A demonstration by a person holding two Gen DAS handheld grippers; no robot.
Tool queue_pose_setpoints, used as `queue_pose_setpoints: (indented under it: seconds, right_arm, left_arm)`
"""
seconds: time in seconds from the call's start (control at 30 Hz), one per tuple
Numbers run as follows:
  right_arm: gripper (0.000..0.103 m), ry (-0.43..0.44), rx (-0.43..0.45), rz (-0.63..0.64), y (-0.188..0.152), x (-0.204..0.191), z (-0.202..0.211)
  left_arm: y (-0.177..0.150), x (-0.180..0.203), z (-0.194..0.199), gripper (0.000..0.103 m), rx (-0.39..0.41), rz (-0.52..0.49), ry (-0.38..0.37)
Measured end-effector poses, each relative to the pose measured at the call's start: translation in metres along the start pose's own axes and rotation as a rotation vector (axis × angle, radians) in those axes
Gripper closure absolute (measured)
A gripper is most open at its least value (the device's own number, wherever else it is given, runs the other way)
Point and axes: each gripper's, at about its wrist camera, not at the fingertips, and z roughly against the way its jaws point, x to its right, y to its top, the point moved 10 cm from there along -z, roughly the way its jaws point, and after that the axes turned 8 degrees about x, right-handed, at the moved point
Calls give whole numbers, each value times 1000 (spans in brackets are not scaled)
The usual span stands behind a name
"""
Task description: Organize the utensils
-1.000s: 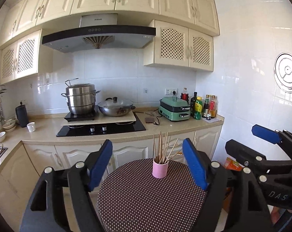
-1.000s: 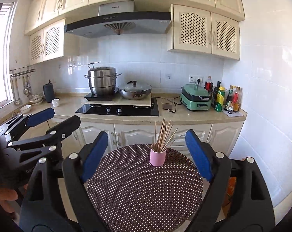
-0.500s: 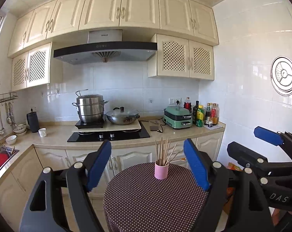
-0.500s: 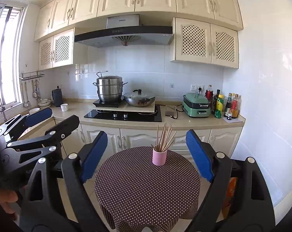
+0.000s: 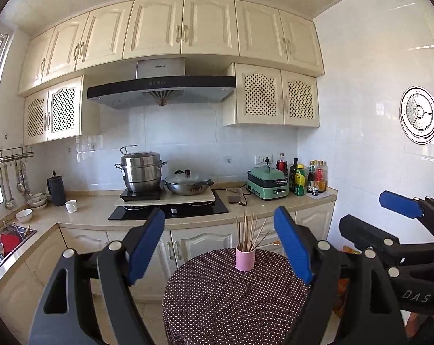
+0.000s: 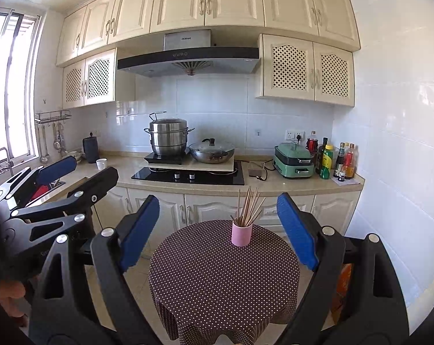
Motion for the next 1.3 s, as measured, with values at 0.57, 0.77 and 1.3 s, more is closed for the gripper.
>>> queue_pose_setpoints:
  seconds: [0.57, 0.77, 1.3]
  right_arm:
    - [20, 18, 0, -5, 0, -17, 1]
    - [20, 18, -4, 0, 0, -23, 1]
    - [20, 25, -14, 2, 0, -27, 0]
  left_arm:
    - [5, -17, 11, 26, -3, -1, 15]
    - [4, -20, 11, 26, -9, 5, 14]
    - [1, -24, 11, 26, -13, 7, 20]
